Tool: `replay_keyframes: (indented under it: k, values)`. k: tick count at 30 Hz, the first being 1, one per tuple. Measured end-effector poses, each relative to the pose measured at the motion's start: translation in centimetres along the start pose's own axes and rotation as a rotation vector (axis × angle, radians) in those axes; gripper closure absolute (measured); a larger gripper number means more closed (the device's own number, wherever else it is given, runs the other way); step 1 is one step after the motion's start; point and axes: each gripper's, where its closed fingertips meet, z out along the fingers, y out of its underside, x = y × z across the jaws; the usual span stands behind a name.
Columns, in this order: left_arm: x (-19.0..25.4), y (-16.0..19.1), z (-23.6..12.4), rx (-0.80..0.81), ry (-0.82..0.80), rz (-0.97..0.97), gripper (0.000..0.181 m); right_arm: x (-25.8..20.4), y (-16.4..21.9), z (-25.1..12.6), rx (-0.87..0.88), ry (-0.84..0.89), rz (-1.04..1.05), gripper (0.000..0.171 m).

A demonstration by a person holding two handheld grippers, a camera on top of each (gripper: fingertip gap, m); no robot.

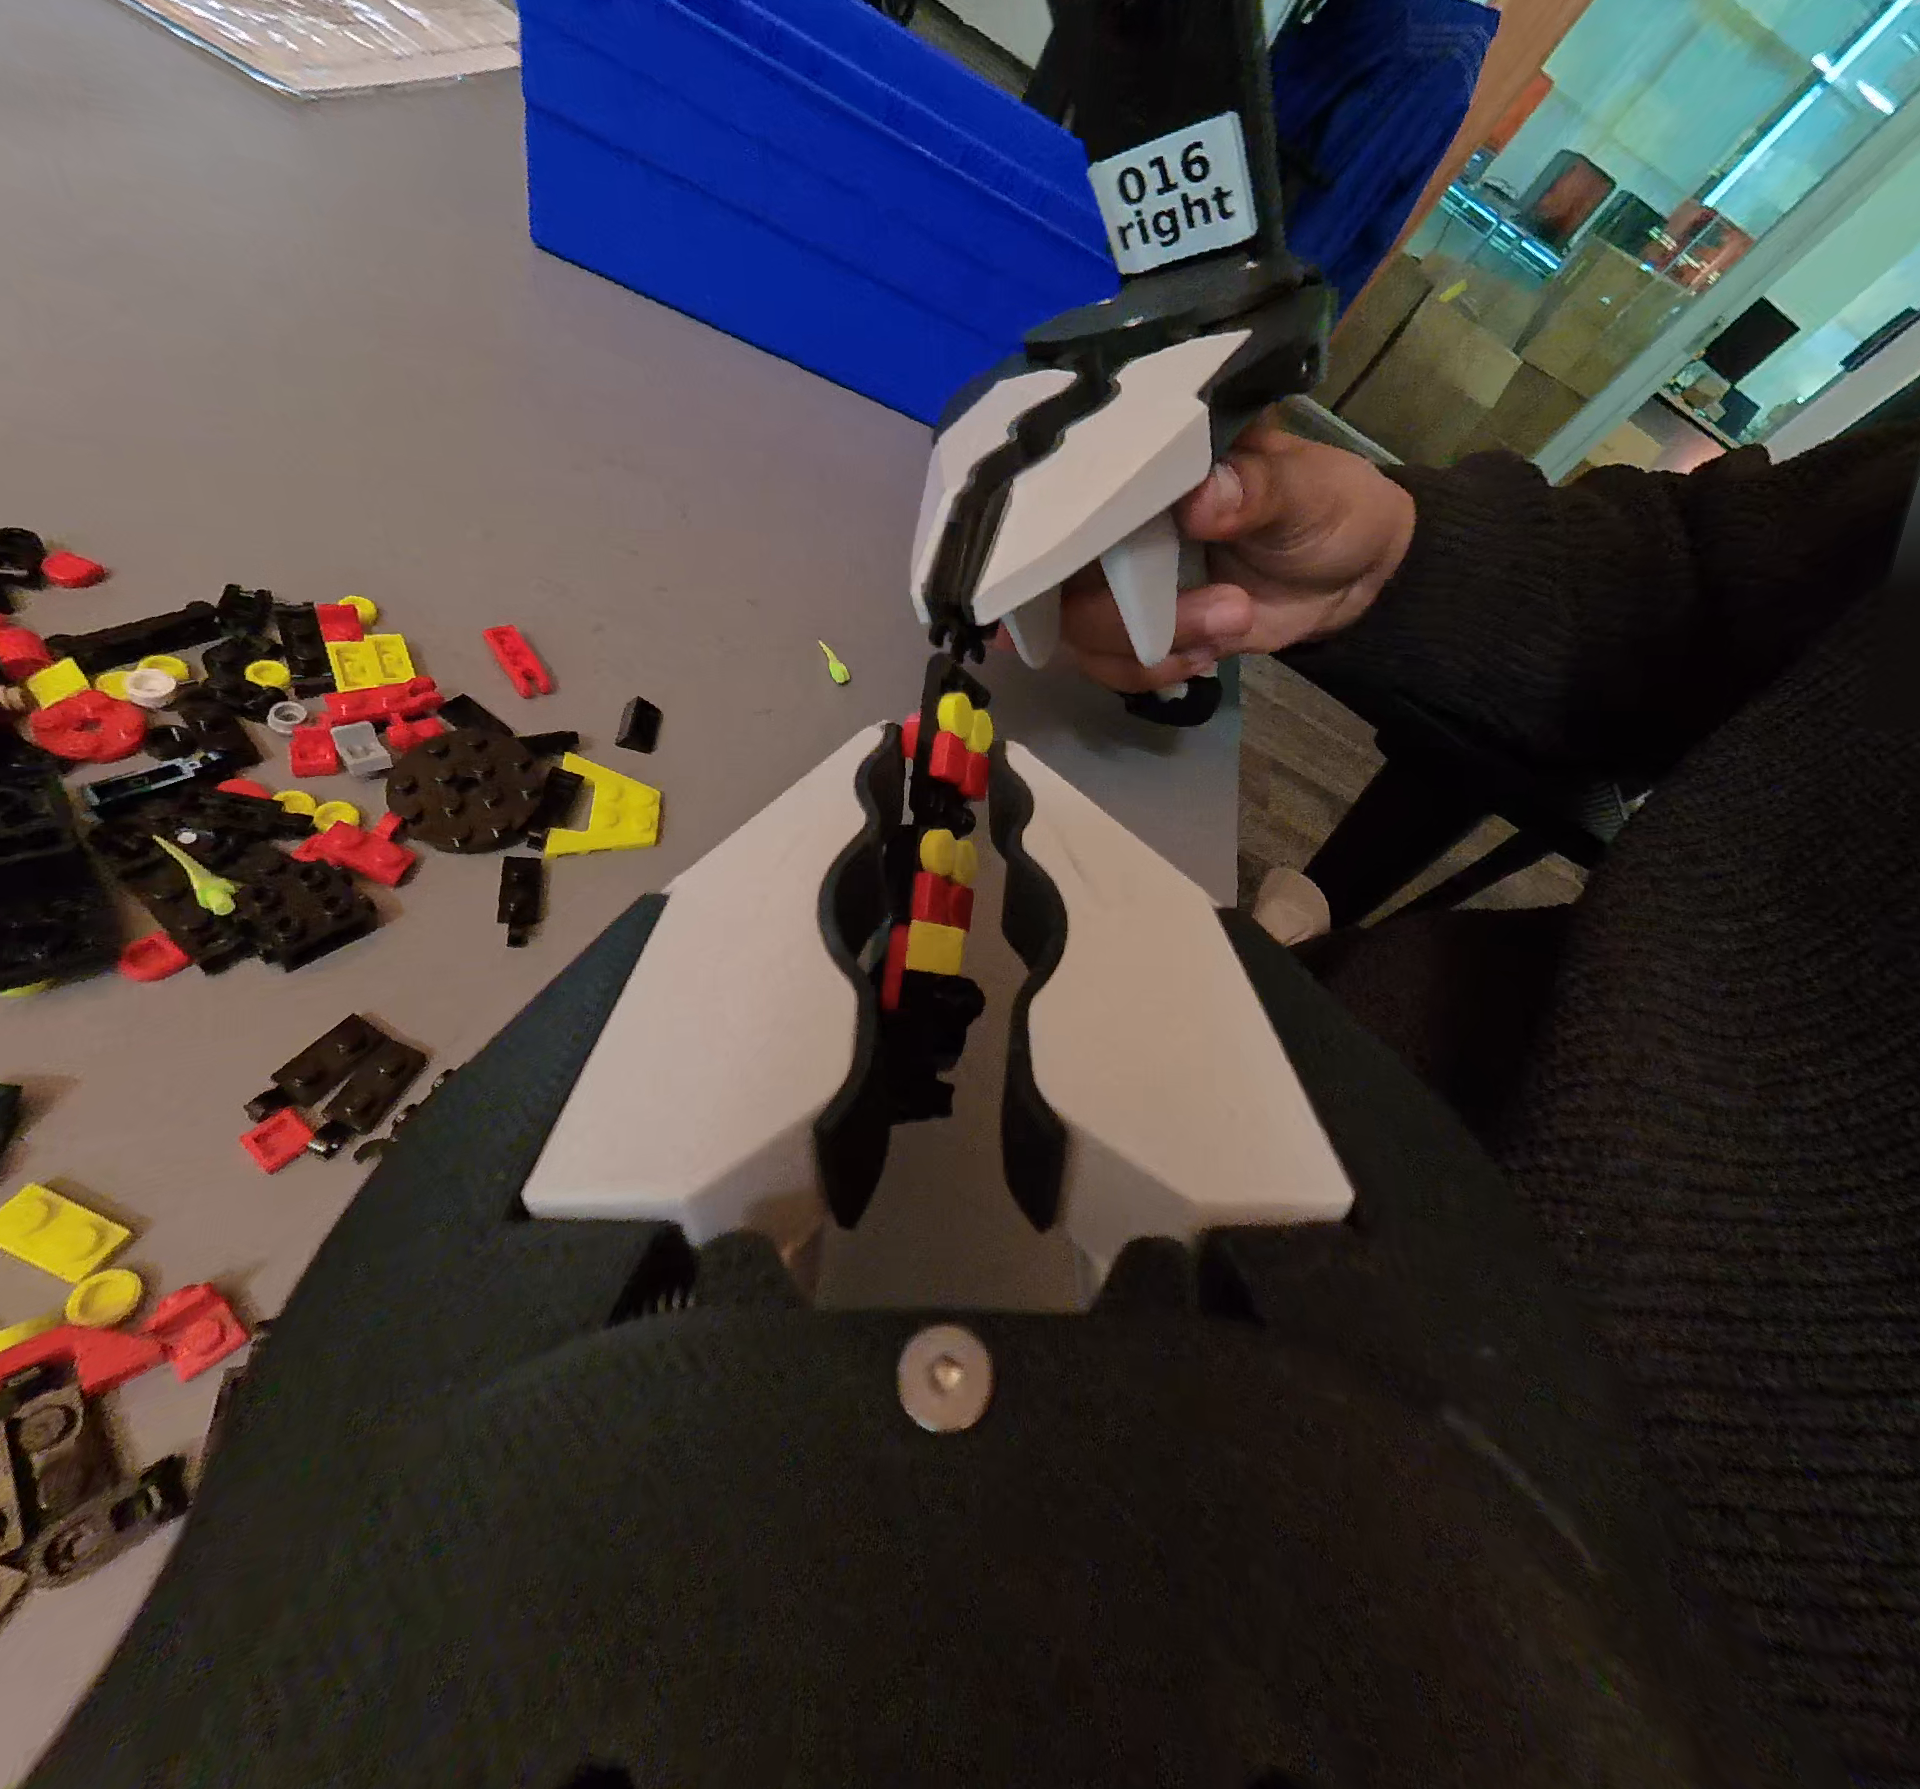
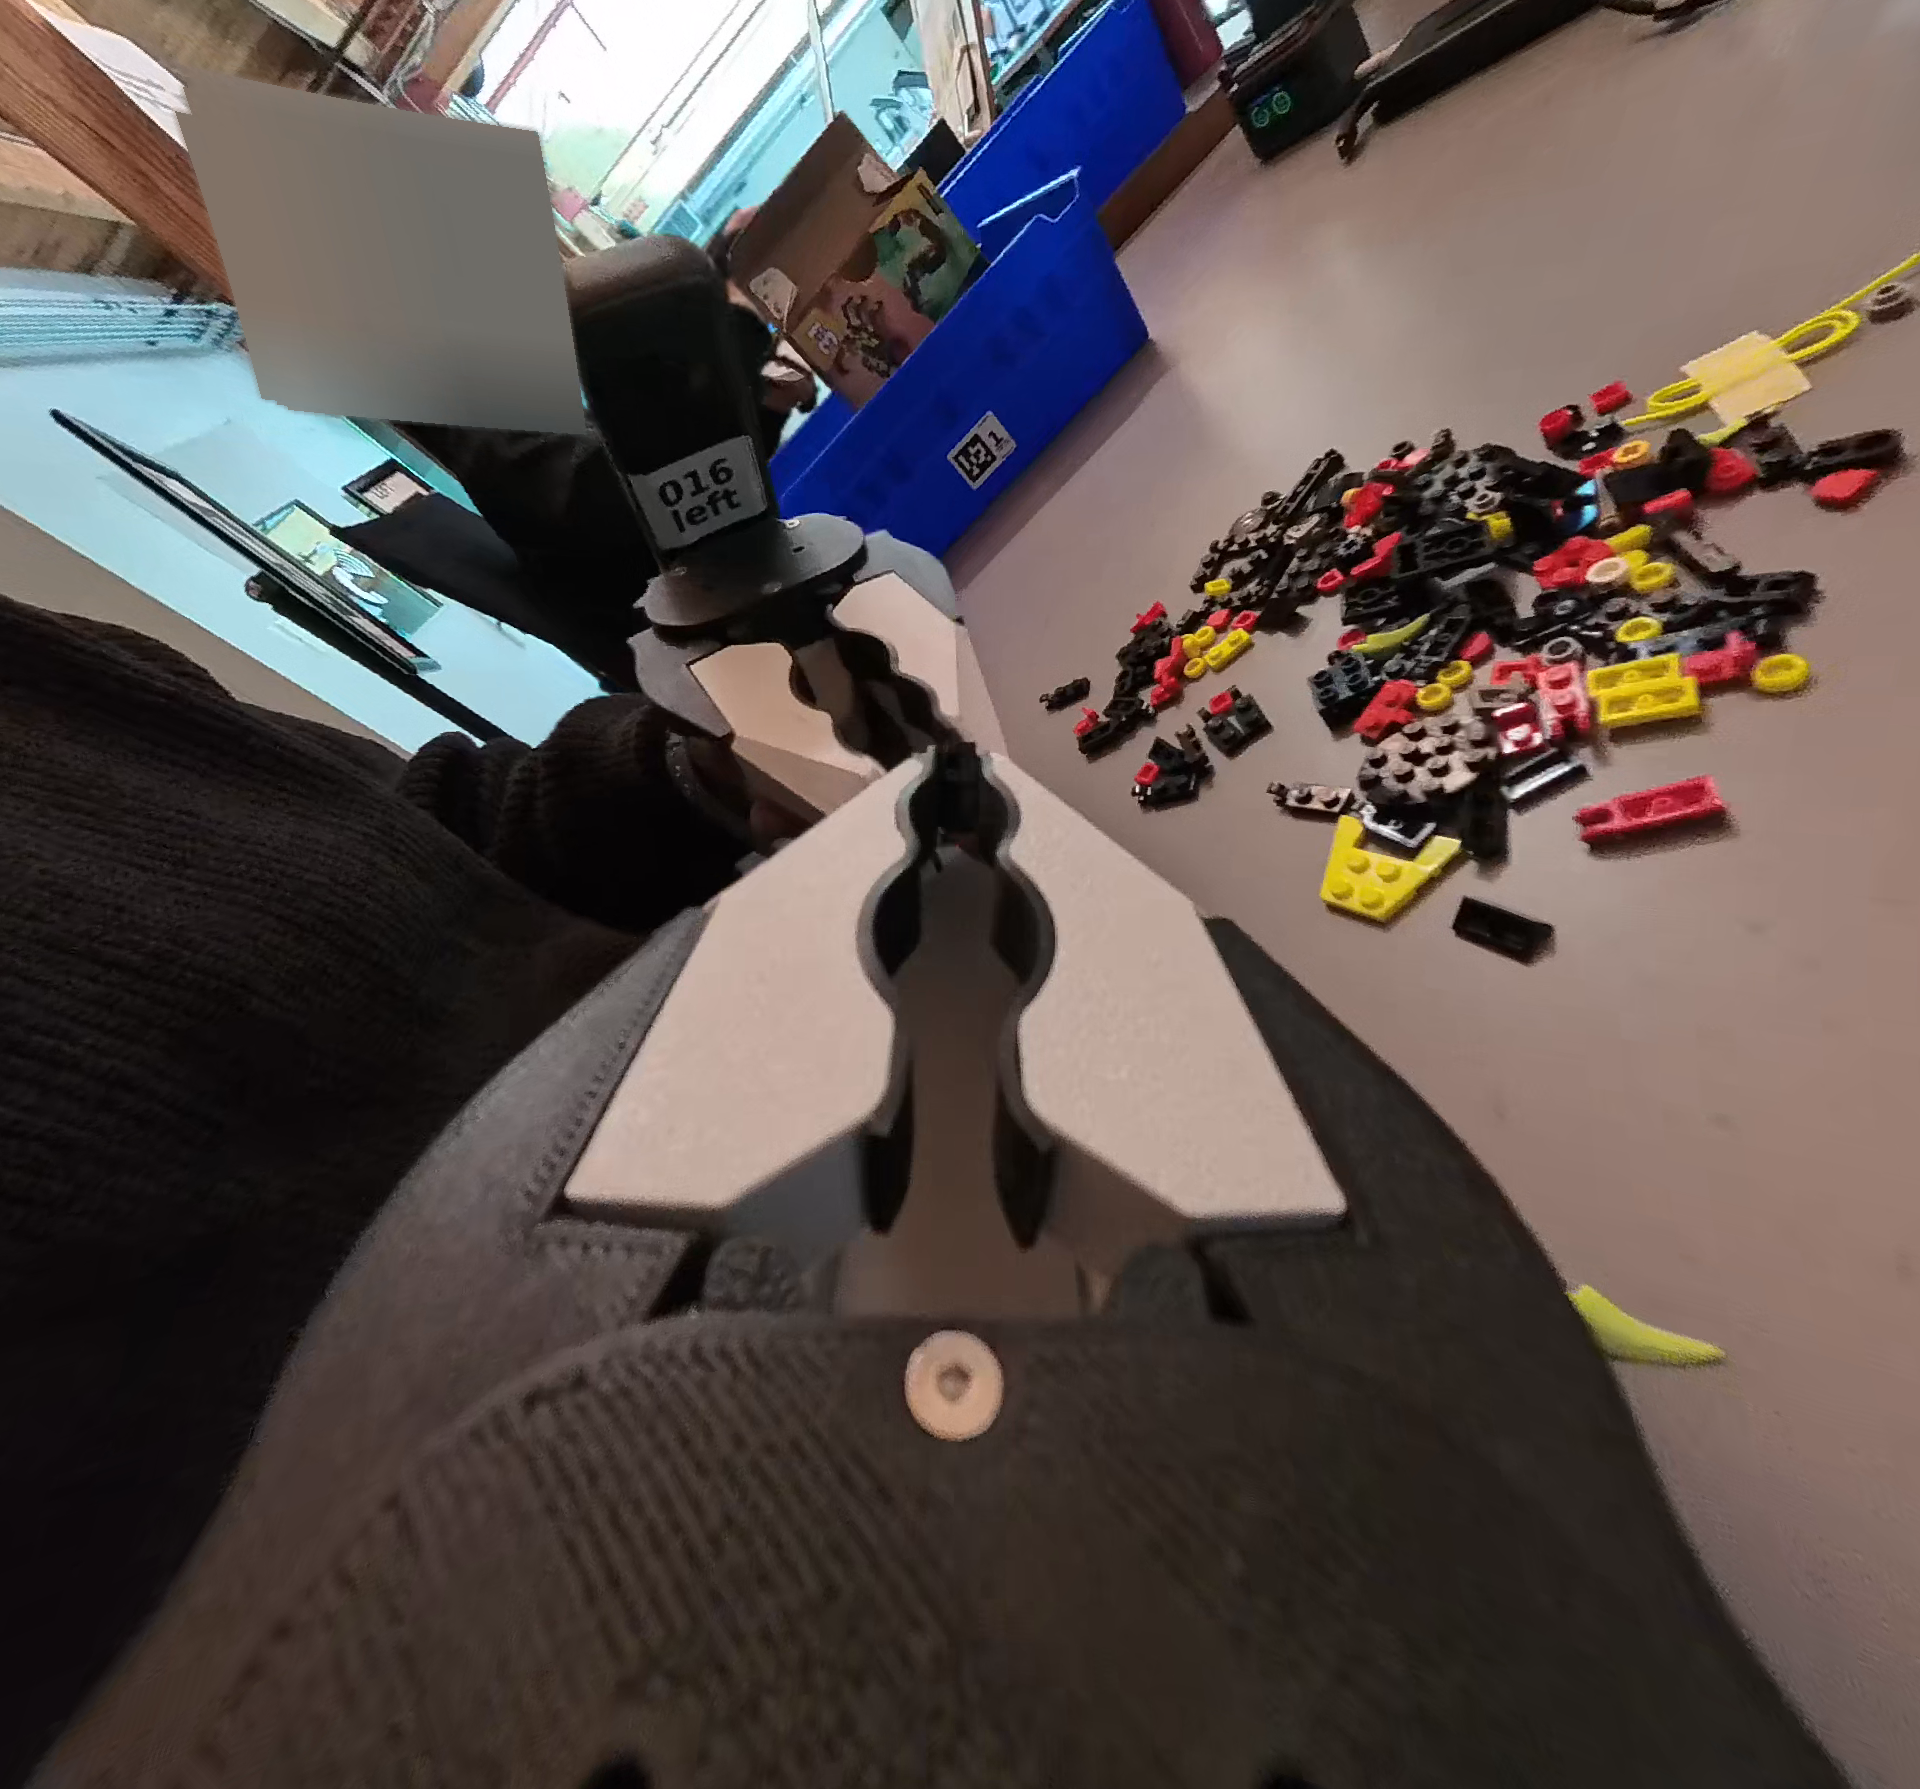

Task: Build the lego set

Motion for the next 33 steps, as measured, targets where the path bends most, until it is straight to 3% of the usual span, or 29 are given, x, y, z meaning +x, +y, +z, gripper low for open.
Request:
replay_keyframes:
  k: [13, 24, 33]
  values:
    - [0.0, -0.1, -0.2, 0.009, -0.013, 0.010, 0.169, -0.3, 0.1, 0.3, -0.009, -0.007, -0.037, 0.167]
    - [1.0, -1.7, -0.8, 0.111, 0.085, -0.076, 0.171, -1.8, -0.9, 0.1, 0.049, -0.037, -0.191, 0.166]
    - [1.7, -1.6, -0.7, 0.102, 0.106, -0.034, 0.173, -2.5, -0.8, -0.1, 0.041, -0.068, -0.253, 0.166]
